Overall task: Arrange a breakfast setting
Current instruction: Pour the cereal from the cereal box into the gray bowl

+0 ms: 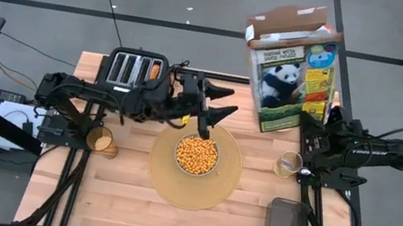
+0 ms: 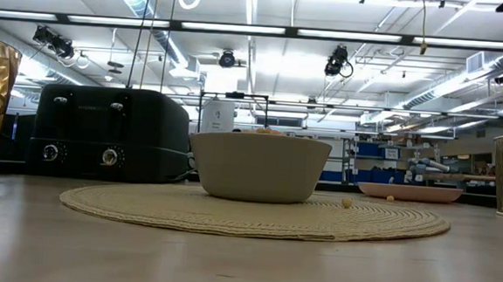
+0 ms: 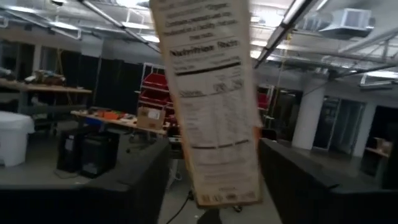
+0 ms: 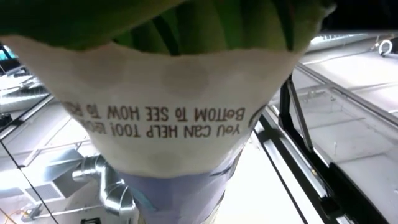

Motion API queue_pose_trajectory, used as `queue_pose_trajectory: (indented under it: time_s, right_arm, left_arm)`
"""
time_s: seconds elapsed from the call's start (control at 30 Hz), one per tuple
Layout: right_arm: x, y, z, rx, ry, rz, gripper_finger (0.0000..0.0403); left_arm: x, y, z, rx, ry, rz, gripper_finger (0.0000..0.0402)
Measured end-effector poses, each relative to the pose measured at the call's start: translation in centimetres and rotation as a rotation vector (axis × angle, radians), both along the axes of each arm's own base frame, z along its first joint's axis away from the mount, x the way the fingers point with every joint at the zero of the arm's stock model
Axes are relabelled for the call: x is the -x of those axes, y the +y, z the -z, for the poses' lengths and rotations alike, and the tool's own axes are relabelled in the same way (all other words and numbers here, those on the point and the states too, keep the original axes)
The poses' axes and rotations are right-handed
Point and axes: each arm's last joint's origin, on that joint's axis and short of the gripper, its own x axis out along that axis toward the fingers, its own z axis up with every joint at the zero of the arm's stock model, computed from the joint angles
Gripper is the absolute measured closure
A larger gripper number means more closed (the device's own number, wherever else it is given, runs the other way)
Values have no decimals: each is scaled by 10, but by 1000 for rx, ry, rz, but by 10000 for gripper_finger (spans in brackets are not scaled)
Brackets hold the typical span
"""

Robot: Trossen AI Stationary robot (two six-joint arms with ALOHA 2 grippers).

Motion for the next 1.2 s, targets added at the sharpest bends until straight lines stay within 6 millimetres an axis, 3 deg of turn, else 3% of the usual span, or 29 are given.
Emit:
queue_pose_trajectory:
  time_s: [0.07,0.17,0.4,0.57,0.83,1.2]
  right_arm:
    - [1,0,-1,1,-9,0,238]
    - [2,0,-1,-3,-20,-5,238]
    - [3,0,-2,-4,-33,-9,238]
    - [2,1,-8,8,-38,-16,238]
    - [-15,1,-11,39,45,-41,238]
    - [-18,2,-11,67,49,-38,238]
  left_arm:
    - [0,0,0,17,-3,6,183]
    - [0,2,0,34,-6,20,179]
    - [-11,1,1,-12,27,5,69]
    - [-17,7,-5,74,-18,16,7]
    - [-30,5,3,68,-13,61,16]
    - [-30,0,0,47,-40,140,17]
